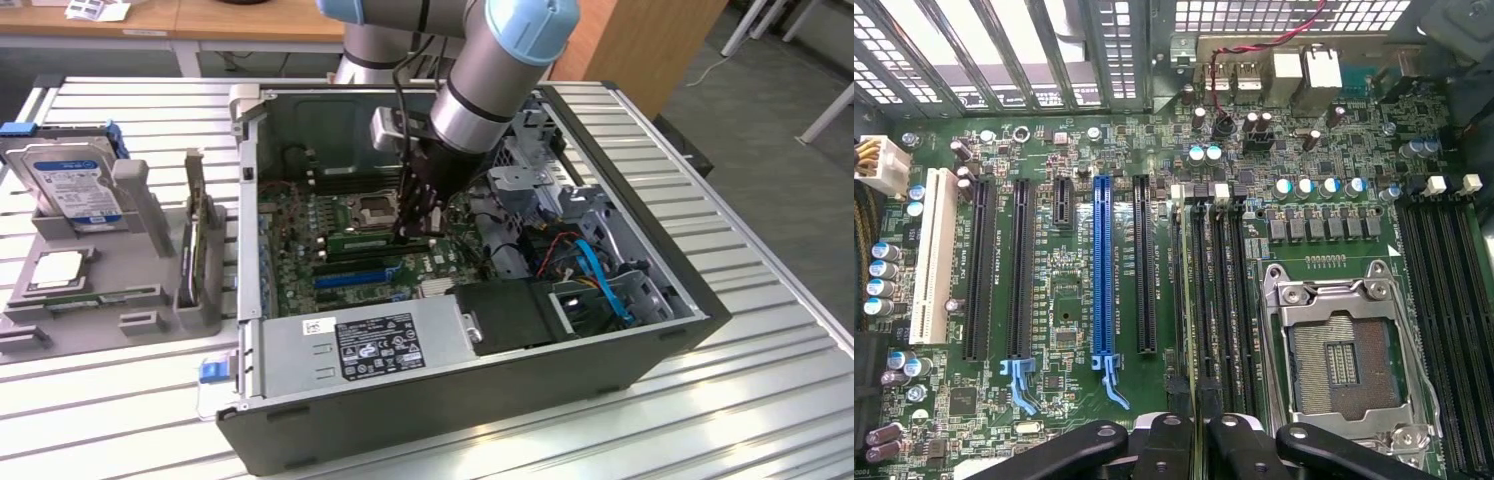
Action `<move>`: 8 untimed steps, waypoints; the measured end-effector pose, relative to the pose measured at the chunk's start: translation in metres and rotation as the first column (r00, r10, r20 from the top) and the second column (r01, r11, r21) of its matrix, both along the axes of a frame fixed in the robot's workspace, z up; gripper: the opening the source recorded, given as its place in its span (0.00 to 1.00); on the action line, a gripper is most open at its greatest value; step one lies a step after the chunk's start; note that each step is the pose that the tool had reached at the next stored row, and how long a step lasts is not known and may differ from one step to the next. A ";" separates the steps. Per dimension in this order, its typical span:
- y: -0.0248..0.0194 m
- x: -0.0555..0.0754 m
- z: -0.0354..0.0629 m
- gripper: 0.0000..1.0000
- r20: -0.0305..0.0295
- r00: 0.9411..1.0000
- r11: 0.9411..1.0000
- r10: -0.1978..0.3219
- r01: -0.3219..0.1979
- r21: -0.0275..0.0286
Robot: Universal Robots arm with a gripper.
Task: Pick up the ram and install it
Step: 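Insert the ram into the slot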
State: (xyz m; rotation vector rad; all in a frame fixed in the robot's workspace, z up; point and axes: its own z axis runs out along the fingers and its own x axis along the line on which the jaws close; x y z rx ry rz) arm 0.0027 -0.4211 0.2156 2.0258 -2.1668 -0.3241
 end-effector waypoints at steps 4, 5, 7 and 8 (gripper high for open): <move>0.0000 0.000 -0.0007 0.14 0.000 1.000 1.000 0.000 0.000 0.000; 0.0001 0.000 -0.0012 0.14 0.000 1.000 1.000 0.000 0.000 0.000; 0.0000 0.000 -0.0021 0.14 0.000 1.000 1.000 0.000 0.000 0.000; 0.0000 0.000 -0.0025 0.14 0.000 1.000 1.000 0.000 0.000 0.000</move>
